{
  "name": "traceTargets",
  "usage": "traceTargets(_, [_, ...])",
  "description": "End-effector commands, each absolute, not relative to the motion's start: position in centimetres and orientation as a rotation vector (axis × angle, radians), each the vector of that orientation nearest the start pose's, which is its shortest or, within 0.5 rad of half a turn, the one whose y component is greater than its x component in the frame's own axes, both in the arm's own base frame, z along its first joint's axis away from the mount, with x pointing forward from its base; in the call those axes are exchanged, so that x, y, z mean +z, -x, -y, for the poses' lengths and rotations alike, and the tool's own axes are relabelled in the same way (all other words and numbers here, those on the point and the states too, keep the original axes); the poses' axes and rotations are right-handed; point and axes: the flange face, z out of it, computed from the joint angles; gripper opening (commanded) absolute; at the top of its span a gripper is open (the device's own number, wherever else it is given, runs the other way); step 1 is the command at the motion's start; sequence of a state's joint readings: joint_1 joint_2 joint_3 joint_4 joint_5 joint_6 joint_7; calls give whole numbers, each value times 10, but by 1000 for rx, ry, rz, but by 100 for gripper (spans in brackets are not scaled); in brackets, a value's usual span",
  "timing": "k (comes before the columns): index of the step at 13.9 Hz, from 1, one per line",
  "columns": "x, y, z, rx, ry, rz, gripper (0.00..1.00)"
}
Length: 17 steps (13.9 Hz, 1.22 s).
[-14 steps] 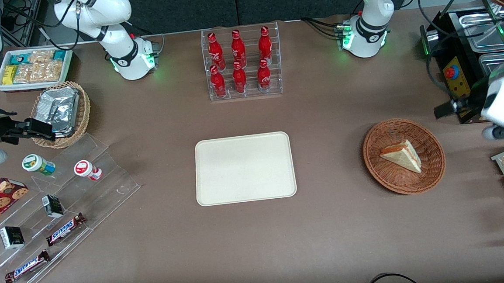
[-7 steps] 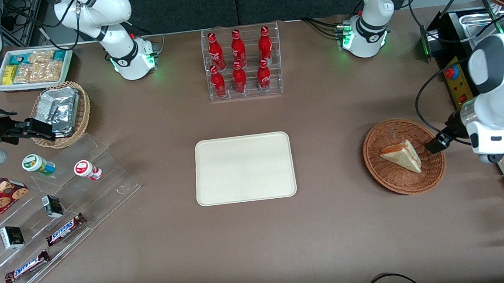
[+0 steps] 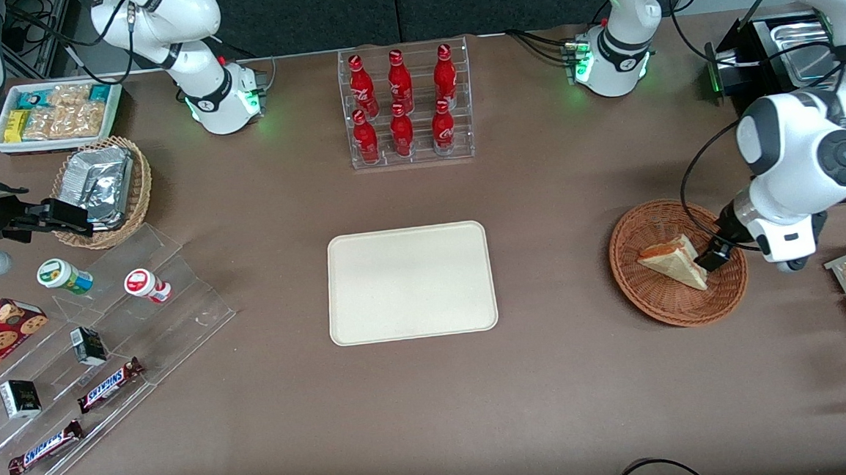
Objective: Place sandwich from basket to tray
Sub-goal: 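Move the open left gripper down over the wrapped sandwich in the basket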
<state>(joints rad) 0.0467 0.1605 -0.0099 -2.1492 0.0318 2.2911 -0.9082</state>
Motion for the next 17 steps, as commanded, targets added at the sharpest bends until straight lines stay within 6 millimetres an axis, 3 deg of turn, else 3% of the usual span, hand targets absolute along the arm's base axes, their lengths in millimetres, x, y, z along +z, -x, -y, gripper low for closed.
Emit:
traceTargets(1, [321, -535, -31, -71, 2765, 1500, 100])
traceTargets(4, [320, -539, -32, -109, 2738, 1686, 100])
traceTargets(13, [289, -540, -7, -94, 2750, 1665, 100])
traceTargets(17, [275, -543, -7, -118, 2753, 1673, 100])
